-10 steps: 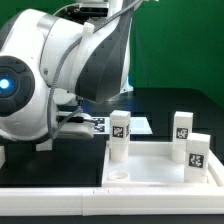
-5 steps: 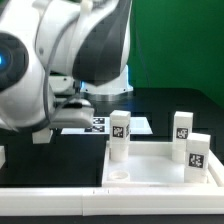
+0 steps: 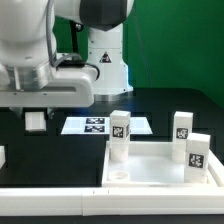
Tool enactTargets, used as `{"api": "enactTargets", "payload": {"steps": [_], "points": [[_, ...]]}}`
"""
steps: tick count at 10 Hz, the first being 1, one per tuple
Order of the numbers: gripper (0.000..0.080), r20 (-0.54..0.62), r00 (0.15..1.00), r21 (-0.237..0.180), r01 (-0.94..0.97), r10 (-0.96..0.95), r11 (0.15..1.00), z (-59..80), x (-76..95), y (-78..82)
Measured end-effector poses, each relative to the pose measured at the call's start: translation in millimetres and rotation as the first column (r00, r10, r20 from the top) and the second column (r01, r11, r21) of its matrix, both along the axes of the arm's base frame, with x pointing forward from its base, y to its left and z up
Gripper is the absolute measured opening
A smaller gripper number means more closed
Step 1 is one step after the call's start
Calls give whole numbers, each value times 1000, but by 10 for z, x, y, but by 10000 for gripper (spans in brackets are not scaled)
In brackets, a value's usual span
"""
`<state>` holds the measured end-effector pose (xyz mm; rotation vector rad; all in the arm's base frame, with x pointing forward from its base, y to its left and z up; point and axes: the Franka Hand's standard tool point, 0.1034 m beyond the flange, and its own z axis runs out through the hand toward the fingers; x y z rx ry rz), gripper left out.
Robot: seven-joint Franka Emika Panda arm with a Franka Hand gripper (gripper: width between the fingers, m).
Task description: Assemble square table
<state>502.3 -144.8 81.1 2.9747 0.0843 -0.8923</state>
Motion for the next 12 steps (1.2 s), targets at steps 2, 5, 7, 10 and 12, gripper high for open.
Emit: {"api": "enactTargets", "payload": {"steps": [2,5,7,10,12], "points": [[282,171,985,62,29,-40,998,351,297,310],[282,385,922,47,19,-36,999,345,352,221],[282,508,861,27,18,-29,999,356,427,198],[282,658,742,84,99,-130,991,582,639,834],[282,742,662,56,96,-106,994,658,705,751]]}}
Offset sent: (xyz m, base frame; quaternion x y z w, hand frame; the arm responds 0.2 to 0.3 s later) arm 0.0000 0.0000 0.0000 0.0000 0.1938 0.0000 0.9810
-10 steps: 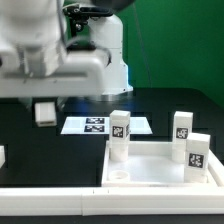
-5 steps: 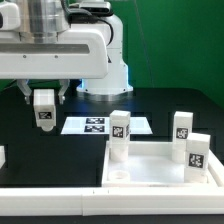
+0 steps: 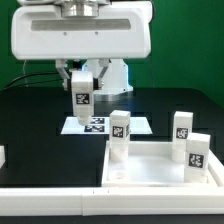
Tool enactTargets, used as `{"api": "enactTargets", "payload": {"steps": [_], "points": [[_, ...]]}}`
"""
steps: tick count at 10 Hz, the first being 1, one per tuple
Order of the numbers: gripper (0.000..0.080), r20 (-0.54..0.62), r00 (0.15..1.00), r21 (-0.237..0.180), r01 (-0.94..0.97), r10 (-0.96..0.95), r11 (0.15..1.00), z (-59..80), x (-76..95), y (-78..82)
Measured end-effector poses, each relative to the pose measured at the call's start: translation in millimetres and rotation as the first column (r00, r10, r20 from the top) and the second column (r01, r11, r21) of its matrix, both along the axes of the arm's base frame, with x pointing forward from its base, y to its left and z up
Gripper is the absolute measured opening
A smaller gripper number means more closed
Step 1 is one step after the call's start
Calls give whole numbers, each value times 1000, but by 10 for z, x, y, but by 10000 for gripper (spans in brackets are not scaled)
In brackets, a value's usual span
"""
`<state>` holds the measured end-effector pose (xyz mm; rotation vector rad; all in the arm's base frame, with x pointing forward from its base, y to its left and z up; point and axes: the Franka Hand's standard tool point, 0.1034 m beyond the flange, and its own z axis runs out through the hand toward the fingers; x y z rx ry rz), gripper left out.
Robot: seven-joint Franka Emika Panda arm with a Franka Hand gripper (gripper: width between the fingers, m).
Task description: Assemble square table
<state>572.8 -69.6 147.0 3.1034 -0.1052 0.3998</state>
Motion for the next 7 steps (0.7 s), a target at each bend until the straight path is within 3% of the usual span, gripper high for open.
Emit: {"api": "enactTargets", "payload": {"steps": [2,4,6,7], "points": [[282,127,992,-62,1,7,998,-17,-22,-59],[282,112,994,-21,14,-11,1000,-88,49,243],[282,133,990,22,40,-42,999,-30,269,481],[282,128,991,25,39,-42,999,-35,268,561]]}}
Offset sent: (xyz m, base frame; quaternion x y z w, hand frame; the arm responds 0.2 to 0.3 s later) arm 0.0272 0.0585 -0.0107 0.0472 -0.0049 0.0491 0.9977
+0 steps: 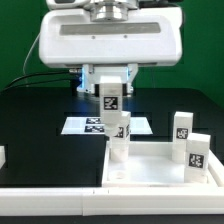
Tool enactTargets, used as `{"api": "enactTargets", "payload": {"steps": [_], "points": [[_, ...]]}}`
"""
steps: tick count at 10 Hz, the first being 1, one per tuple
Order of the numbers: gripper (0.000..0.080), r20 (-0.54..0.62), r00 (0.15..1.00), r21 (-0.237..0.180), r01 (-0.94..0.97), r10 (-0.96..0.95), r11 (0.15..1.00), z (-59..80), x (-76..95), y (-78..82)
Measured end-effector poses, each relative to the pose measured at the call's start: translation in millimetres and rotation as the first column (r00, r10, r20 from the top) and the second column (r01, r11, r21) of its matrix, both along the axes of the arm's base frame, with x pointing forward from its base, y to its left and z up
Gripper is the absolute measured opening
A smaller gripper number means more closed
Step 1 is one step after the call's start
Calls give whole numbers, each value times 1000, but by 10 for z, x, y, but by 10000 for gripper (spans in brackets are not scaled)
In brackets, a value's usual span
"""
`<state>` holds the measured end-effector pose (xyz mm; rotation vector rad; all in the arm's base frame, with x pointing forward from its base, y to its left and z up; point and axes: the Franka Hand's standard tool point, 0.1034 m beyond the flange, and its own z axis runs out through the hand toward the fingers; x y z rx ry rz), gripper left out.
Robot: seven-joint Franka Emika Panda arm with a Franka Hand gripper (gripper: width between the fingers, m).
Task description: Assemble square table
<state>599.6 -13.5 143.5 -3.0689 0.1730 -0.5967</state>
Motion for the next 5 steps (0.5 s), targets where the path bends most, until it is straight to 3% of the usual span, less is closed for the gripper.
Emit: {"api": "enactTargets", "payload": {"steps": [3,5], "points": [[282,-3,1000,-2,0,0,1000,-15,-7,-24],[282,-11,1000,-2,8,-9,1000,-158,-28,-8]]}}
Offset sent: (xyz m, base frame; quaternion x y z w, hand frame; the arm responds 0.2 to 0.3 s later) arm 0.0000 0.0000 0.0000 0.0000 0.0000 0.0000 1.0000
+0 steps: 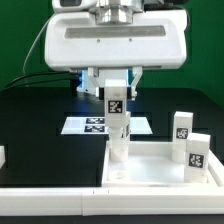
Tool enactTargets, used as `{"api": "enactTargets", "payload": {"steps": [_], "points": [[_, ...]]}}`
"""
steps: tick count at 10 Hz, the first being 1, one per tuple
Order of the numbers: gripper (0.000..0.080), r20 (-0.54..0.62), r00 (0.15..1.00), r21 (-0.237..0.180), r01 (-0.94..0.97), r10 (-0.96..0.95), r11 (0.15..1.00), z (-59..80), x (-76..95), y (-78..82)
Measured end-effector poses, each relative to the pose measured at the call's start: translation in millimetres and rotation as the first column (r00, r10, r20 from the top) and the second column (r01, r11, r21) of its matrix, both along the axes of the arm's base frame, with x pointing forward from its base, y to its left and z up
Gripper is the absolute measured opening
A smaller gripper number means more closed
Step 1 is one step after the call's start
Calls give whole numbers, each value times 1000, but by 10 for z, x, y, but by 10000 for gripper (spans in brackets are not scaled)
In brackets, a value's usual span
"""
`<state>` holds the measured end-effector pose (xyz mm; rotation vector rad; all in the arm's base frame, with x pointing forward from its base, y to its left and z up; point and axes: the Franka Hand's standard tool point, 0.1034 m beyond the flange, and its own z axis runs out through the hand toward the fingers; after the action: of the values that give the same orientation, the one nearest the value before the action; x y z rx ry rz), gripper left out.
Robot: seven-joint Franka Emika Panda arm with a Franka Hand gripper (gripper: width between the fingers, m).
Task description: Assemble square table
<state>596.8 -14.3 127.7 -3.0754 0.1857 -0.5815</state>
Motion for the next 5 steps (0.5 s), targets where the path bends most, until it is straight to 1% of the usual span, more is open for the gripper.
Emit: {"api": "enactTargets", "payload": {"steps": [2,3,5], "points": [[282,-7,1000,-7,-4,4,1000,-213,25,85],[284,-8,1000,-13,-7,7,1000,-290,32,97],[284,-2,1000,-20,-7,7,1000,-339,84,80]]}}
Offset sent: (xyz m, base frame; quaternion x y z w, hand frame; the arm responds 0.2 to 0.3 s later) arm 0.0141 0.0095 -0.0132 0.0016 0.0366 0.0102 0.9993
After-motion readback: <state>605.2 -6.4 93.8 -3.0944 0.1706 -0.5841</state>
